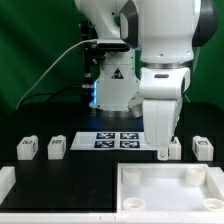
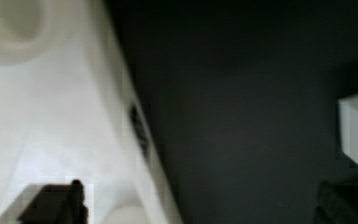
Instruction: Assemble one leg
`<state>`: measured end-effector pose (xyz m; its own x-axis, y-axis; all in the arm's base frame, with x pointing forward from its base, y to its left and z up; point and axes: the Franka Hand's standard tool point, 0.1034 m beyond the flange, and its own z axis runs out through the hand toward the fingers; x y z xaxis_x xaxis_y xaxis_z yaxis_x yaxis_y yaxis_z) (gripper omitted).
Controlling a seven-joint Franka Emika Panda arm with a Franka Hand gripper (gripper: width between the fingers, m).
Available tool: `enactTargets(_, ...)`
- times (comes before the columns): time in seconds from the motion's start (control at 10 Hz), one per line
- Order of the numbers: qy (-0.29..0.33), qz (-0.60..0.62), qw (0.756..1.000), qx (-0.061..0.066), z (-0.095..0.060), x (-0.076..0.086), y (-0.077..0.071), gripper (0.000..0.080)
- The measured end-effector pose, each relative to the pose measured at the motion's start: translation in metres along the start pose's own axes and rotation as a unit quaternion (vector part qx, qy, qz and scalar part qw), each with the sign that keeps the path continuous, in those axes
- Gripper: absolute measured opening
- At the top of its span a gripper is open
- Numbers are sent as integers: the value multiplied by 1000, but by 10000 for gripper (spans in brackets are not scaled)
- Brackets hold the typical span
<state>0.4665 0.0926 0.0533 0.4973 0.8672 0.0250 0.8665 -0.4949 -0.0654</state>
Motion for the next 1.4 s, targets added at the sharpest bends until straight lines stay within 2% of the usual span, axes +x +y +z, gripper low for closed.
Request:
enactTargets(0.2,12,159,987,6,3,21,-26,649)
enactTargets(0.3,16,245,969,9,4,33,-35,649)
enactTargets(0.4,17,280,960,10,4,39,-39,649)
enactTargets(0.5,18,305,952,13,4,37,-37,649)
enactTargets(0.7,18,431,902,22,6,42,-43,649)
enactTargets(0.8,10,498,867,28,13,54,-59,649)
enactTargets(0.9,7,485,874,30,16,60,-64,649)
enactTargets(1.1,-7,487,873,34,19,59,-69,649)
enactTargets(1.2,-39,465,883,45,23,53,-76,649)
enactTargets(1.3,-93,463,879,69,22,49,-78,649)
enactTargets(1.4,-113,464,875,80,21,53,-73,649)
